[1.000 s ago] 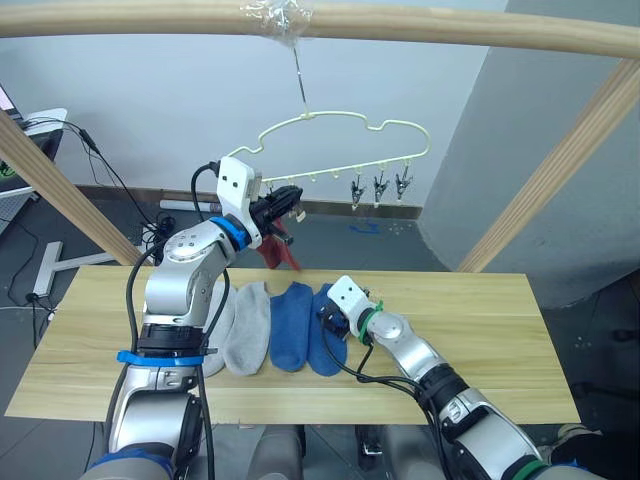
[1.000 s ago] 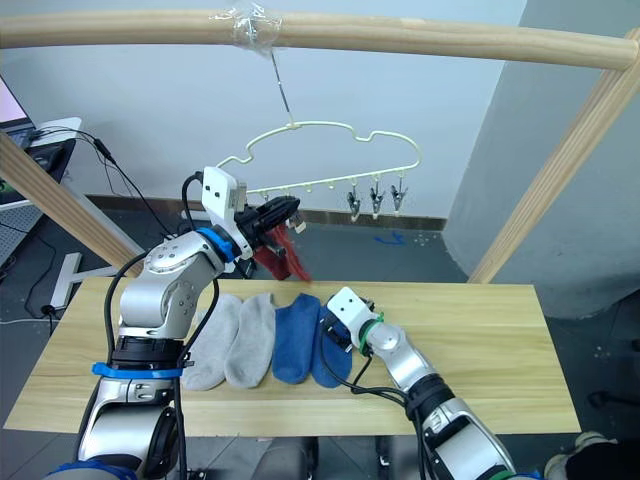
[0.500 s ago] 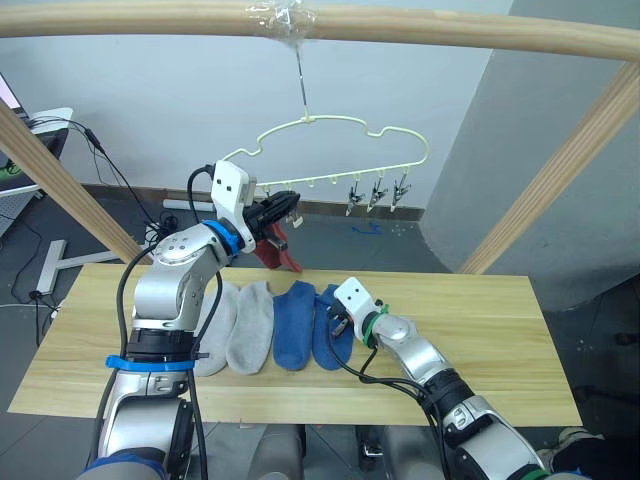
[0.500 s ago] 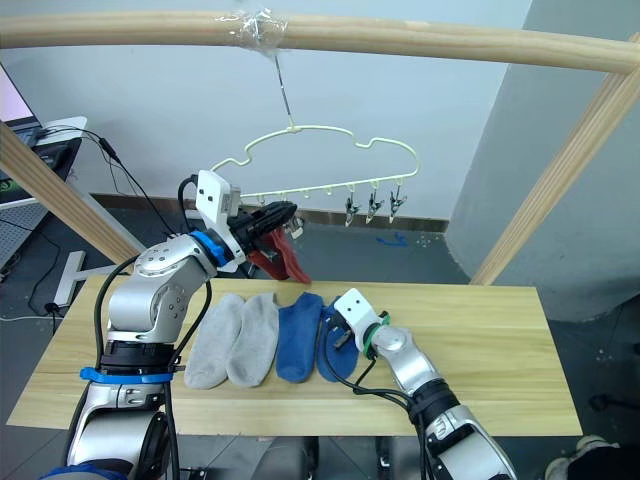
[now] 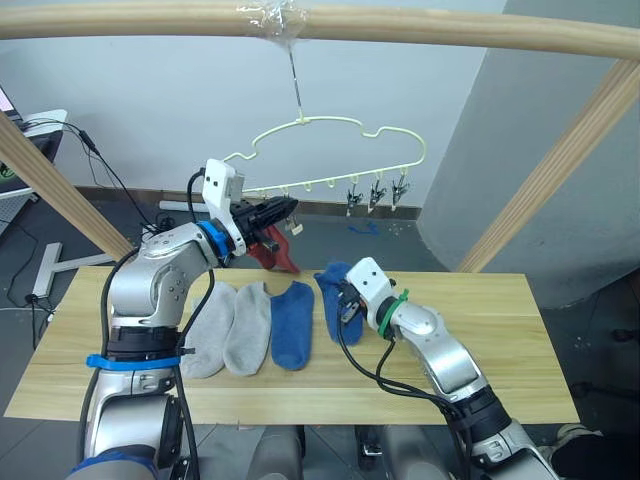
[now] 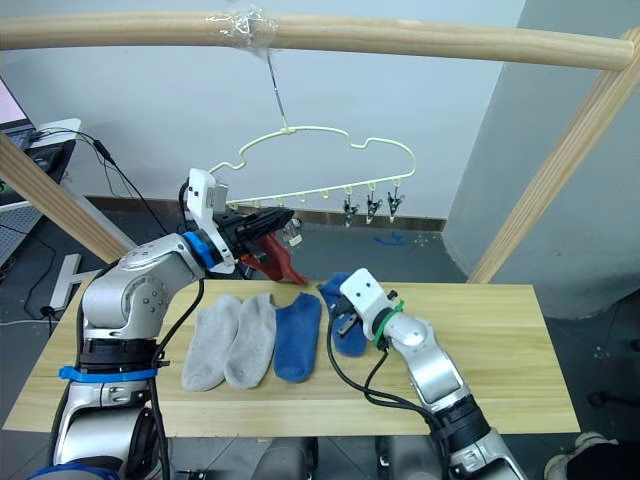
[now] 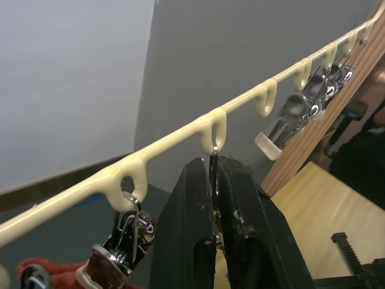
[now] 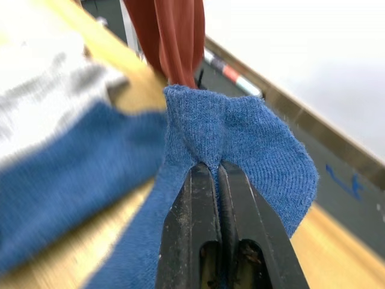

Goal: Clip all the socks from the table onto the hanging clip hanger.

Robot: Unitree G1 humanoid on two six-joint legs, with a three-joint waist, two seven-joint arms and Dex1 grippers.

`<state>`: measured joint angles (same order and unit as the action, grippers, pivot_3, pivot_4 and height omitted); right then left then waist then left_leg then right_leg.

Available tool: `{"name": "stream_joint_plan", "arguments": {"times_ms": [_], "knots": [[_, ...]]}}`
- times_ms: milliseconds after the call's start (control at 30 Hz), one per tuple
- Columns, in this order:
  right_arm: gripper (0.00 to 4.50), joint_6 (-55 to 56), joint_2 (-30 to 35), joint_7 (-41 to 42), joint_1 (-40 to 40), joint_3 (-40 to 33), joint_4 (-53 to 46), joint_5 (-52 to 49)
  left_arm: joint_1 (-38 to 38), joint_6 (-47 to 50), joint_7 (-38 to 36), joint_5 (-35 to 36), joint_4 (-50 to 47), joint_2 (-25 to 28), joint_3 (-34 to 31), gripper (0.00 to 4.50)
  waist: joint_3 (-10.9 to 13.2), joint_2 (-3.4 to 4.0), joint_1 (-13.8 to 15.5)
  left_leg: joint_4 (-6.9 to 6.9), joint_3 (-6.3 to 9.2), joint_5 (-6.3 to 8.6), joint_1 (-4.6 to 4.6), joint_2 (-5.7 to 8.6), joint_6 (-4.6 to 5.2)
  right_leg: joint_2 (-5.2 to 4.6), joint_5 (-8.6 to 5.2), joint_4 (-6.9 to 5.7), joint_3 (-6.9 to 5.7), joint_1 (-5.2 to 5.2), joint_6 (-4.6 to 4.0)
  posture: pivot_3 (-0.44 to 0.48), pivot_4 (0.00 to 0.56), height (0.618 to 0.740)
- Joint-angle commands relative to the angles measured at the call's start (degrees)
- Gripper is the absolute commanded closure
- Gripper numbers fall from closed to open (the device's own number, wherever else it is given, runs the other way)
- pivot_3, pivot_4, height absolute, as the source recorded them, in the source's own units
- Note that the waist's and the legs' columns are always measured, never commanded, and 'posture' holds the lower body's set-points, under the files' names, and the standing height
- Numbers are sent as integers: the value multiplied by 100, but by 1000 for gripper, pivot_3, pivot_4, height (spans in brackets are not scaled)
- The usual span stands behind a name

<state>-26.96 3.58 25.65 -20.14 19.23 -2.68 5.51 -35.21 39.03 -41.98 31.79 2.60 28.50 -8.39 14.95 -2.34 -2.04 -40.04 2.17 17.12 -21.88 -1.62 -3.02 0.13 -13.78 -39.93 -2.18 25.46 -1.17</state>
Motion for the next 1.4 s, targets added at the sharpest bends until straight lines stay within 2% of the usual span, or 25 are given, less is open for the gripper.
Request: {"name": "stream_joint_plan", "arguments": {"times_ms": [33, 533, 1067, 1100, 1267, 1367, 1400], "knots": [[4473, -186, -308, -96, -378, -177, -272, -275, 53, 395, -71, 223, -197, 90, -14, 4500, 0, 0, -2, 0, 0, 0, 0, 0, 0, 0, 0, 0, 0, 1, 0, -71, 219, 692], [4473, -350, -483, -62, -911, -201, -458, -675, 253, 476, 5, 382, -510, 51, 0, 4500, 0, 0, 14, 1, 1, 0, -5, 4, 0, -5, 0, 5, 0, 2, -1, -59, 214, 692], [4473, -420, -510, -106, -1126, -165, -553, -814, 382, 266, 110, 321, -514, -36, 14, 4500, 0, 0, 17, 2, 1, 0, -5, 4, 0, -5, 1, 6, 0, 2, -1, -55, 207, 692], [4500, -438, -516, -110, -1127, -169, -553, -822, 387, 217, 94, 309, -508, -22, 9, 3895, 0, 0, 17, 2, 1, 1, -5, 4, 0, -5, 1, 6, 0, 1, -1, -55, 207, 692], [4500, -522, -605, -204, -1116, -235, -544, -886, 583, -424, -260, -17, -730, 203, 241, 2416, 0, 0, 11, 6, -2, 1, -7, 3, 0, -5, 1, 5, 2, 7, -1, -52, 205, 692], [3893, -542, -527, -265, -1137, -150, -467, -767, 697, -729, -295, -191, -726, 277, 207, 1490, 0, 0, 22, 5, 2, 1, -17, 3, 0, -5, 6, 6, -2, 13, -10, -50, 203, 692], [3504, -542, -479, -255, -1140, -94, -464, -714, 728, -757, -328, -209, -720, 306, 200, 1154, 0, 0, 23, 5, 2, 1, -17, 3, 0, -5, 6, 6, -2, 13, -11, -50, 203, 692]]}}
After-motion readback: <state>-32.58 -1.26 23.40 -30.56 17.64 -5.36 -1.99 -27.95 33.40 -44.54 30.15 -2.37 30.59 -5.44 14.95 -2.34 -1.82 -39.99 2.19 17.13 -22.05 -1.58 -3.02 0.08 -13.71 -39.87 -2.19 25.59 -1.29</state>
